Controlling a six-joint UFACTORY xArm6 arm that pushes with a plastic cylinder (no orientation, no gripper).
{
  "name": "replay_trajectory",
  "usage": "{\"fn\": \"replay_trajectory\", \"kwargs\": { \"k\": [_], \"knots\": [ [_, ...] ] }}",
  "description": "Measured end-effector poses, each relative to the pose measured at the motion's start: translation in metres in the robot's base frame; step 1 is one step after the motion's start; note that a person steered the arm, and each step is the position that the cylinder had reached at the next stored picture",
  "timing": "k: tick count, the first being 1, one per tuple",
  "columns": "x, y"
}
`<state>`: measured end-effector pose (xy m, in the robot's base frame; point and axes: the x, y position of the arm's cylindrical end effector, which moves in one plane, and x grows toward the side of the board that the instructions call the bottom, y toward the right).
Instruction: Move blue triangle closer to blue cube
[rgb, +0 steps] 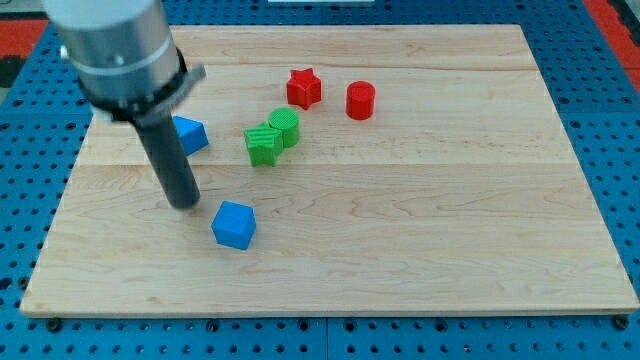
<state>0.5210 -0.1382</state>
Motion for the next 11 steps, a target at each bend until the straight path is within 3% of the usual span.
{"fn": "replay_trajectory", "kwargs": {
  "k": [1, 2, 3, 4, 5, 7, 9, 11],
  "knots": [
    [0.011, 0.087],
    [-0.017, 0.034],
    [-0.059, -0.092],
    [-0.105, -0.162],
    [-0.154, -0.109],
    [-0.111, -0.009],
    [-0.111, -0.046],
    [-0.11, -0.014]
  ]
}}
